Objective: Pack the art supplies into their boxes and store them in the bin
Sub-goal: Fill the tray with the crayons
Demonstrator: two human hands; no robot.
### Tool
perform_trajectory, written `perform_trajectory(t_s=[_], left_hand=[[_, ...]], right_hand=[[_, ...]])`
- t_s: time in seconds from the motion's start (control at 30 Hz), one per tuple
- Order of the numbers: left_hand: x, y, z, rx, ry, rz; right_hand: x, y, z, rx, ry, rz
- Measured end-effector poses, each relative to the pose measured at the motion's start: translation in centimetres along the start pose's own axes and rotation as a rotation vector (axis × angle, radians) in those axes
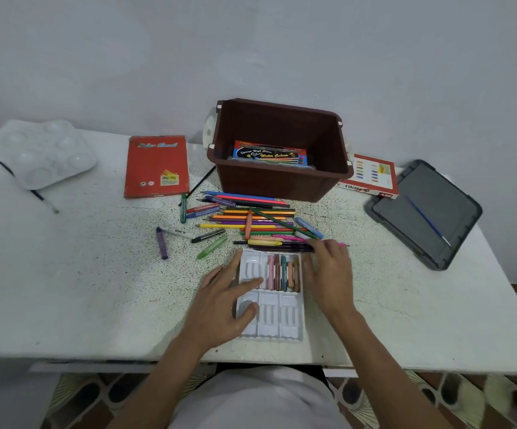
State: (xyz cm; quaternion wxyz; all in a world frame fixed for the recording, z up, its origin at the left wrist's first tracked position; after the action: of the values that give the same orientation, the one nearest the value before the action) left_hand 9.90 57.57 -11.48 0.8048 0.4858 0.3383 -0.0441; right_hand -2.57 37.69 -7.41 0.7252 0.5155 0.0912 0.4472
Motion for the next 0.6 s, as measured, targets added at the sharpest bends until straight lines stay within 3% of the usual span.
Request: perform_trajectory(t_s=[0.13,0.5,0.6], left_hand=[[0.0,0.0,0.0,-0.002,-0.004,0.005],[0.0,-0.1,0.2,-0.074,0.090,0.048],[0.0,-0.2,0.2,-0.076,0.116,0.044]], right_hand=[[-1.2,-0.2,1.1,0.001,-0.069,-0.159],[-1.5,-1.1,2.1,0.049,-0.144,-0.147],[-1.0,-0.5,2.1,0.028,-0.155,-0.046]])
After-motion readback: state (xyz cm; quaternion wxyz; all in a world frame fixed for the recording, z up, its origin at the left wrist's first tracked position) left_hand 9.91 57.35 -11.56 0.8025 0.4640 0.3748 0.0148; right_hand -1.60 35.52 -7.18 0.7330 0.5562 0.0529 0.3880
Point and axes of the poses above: each hand's wrist, its own z-axis towards the middle knuckle, its own y-axis out of the back of the hand, x = y × z, the point moved 2 cm from there along z, towards the middle knuckle, and after that the axes turned 8 degrees about -x, right-handed, at the moved point
